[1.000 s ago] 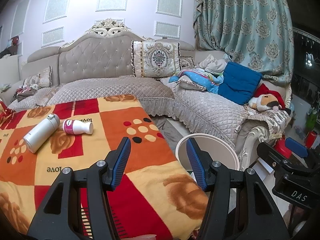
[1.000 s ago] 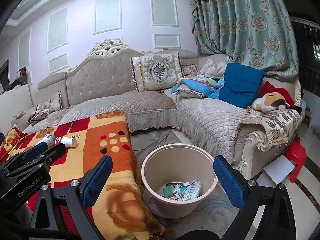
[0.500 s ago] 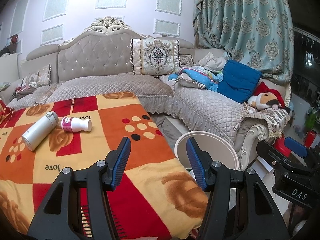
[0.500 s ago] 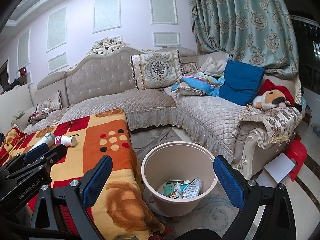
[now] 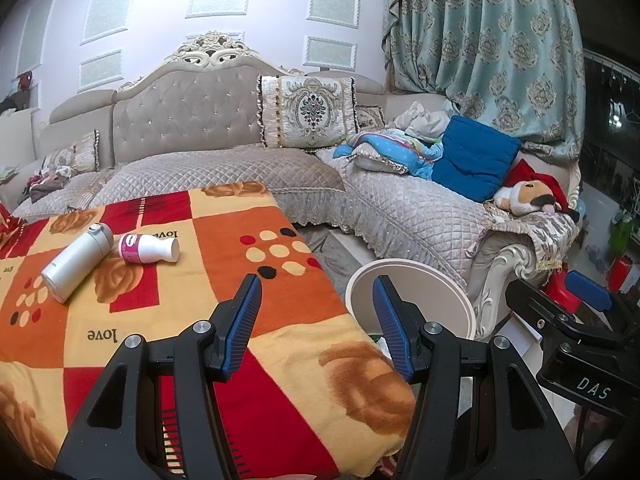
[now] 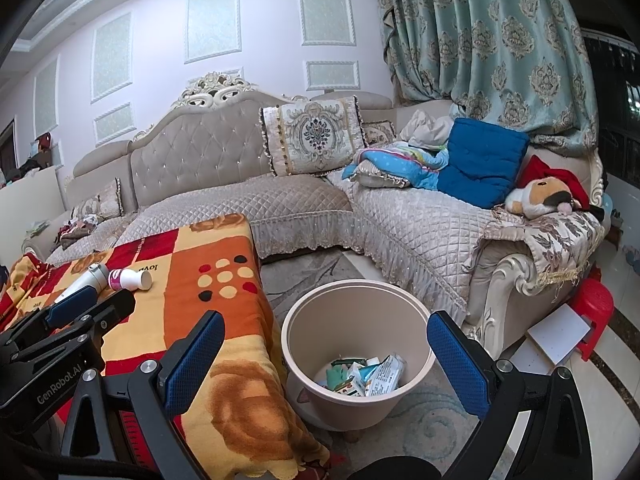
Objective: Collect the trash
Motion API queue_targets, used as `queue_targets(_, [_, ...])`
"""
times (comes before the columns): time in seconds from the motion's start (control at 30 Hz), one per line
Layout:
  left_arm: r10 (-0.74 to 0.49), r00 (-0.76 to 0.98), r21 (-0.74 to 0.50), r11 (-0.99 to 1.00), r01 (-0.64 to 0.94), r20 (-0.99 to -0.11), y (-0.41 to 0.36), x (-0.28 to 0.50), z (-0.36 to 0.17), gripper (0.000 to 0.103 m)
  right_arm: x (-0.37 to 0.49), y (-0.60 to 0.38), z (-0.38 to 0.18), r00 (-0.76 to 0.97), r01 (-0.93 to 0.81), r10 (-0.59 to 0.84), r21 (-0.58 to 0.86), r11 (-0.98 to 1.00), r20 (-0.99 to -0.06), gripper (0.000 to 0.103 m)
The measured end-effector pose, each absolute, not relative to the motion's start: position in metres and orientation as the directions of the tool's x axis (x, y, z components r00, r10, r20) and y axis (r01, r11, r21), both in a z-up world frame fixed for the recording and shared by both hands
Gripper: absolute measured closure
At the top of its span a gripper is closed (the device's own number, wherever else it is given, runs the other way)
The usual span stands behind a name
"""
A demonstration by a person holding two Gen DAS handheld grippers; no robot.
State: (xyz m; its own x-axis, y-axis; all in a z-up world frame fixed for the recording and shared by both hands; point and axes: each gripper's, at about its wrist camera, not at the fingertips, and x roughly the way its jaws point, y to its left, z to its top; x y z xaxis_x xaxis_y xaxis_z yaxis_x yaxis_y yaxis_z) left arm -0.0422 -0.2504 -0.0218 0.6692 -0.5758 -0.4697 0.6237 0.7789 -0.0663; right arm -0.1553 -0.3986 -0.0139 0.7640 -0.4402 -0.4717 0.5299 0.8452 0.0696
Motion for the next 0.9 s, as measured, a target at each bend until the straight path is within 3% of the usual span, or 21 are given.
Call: queue_targets(0.9, [-0.578, 0.659, -0.060, 0.772, 0.633, -0.482, -0.2538, -0.0431, -0.0269, 0.047, -0.1566, -0.4030, -0.0187, 0.756, 0.533, -0.437, 0.070, 0.843, -0.488, 0.002])
